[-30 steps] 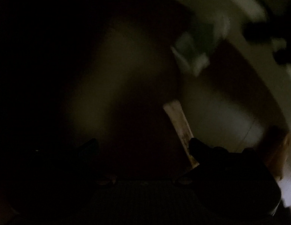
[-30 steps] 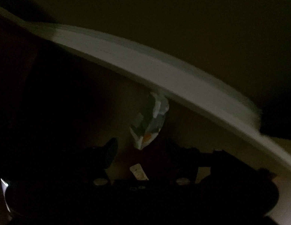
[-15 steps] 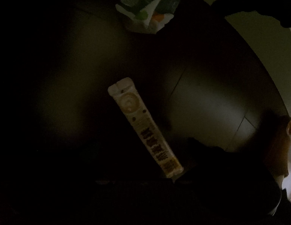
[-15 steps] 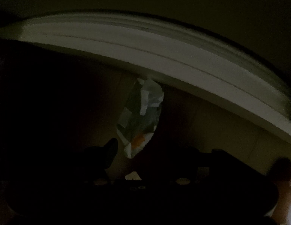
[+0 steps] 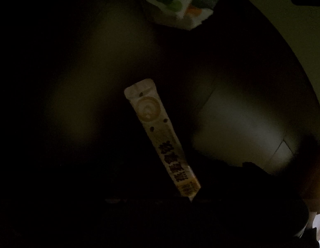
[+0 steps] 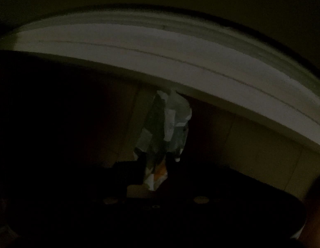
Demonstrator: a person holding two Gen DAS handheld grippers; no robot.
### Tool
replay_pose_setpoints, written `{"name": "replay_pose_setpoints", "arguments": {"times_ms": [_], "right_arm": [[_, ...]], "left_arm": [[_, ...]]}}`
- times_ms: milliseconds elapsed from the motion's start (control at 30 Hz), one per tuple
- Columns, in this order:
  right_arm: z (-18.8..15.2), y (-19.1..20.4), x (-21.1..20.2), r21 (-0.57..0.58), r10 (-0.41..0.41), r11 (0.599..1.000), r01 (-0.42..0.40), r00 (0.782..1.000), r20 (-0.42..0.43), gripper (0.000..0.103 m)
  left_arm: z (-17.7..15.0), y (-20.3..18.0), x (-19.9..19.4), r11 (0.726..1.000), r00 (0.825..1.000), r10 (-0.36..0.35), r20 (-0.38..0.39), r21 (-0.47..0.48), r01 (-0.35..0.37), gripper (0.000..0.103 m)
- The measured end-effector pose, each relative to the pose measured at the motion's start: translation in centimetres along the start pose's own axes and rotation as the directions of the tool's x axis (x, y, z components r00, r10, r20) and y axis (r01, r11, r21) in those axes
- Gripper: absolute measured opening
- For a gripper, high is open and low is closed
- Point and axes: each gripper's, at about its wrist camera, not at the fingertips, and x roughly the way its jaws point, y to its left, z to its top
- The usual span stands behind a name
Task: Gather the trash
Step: 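Grasp a white snack stick with the left tool while the right tool grasps a grey wrapper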
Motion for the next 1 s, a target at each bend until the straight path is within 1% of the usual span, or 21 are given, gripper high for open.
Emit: {"name": "replay_pose_setpoints", "arguments": {"times_ms": [33, 67, 100, 133, 167, 267, 433, 567, 667, 733, 867, 1000], "right_arm": [[0.1, 0.1, 0.0, -0.002, -0.002, 1.000, 0.002, 1.000, 0.000, 0.014], [0.1, 0.3, 0.0, -0.005, -0.006, 1.000, 0.006, 1.000, -0.001, 0.010], [0.2, 0.4, 0.1, -0.008, -0.007, 1.000, 0.007, 1.000, -0.004, 0.008], [0.1, 0.4, 0.3, -0.007, -0.005, 1.000, 0.005, 1.000, -0.007, 0.006], [0.0, 0.5, 0.2, -0.009, -0.001, 1.000, 0.001, 1.000, -0.006, 0.003], [-0.2, 0.8, -0.5, -0.042, -0.002, 0.999, 0.002, 1.000, 0.009, 0.002], [-1.4, 1.3, -2.3, -0.132, -0.029, 0.991, 0.037, 0.998, 0.058, 0.001], [-3.3, 1.5, -4.9, -0.211, -0.046, 0.975, 0.065, 0.994, 0.097, 0.001], [-4.8, 1.4, -7.0, -0.223, -0.053, 0.972, 0.075, 0.993, 0.102, 0.001], [-5.8, 1.5, -8.0, -0.225, -0.053, 0.971, 0.076, 0.993, 0.107, 0.001], [-7.7, 2.6, -12.4, -0.273, -0.040, 0.958, 0.081, 0.988, 0.152, 0.001], [-9.6, 4.6, -17.7, -0.331, -0.017, 0.940, 0.086, 0.978, 0.206, 0.001]], "left_arm": [[-0.1, 0.0, -0.1, 1.000, 1.000, 0.014, 0.000, 0.003, -0.014, 0.051], [-0.2, 0.0, -0.2, 1.000, 1.000, 0.030, 0.000, 0.006, -0.030, 0.044], [0.2, -0.2, -0.5, 0.999, 0.999, 0.035, 0.000, 0.001, -0.035, 0.040], [0.3, -0.1, -0.7, 0.999, 0.999, 0.032, 0.001, -0.005, -0.032, 0.030], [0.3, 0.0, -0.9, 0.999, 0.999, 0.033, 0.002, -0.002, -0.033, 0.025], [0.2, 0.4, -1.0, 1.000, 1.000, 0.023, -0.001, 0.013, -0.023, 0.023], [0.8, 2.2, -1.7, 0.999, 0.999, 0.033, 0.020, 0.039, -0.034, 0.022], [0.6, 4.4, -3.6, 0.995, 0.997, 0.035, 0.063, 0.088, -0.040, 0.022], [0.2, 5.9, -5.3, 0.993, 0.995, 0.039, 0.093, 0.105, -0.048, 0.022], [0.3, 6.6, -6.9, 0.993, 0.992, 0.041, 0.121, 0.104, -0.053, 0.022], [0.2, 8.2, -12.1, 0.994, 0.979, 0.044, 0.198, 0.085, -0.062, 0.022], [-0.5, 9.6, -18.6, 0.996, 0.955, 0.024, 0.297, 0.080, -0.050, 0.022]]}}
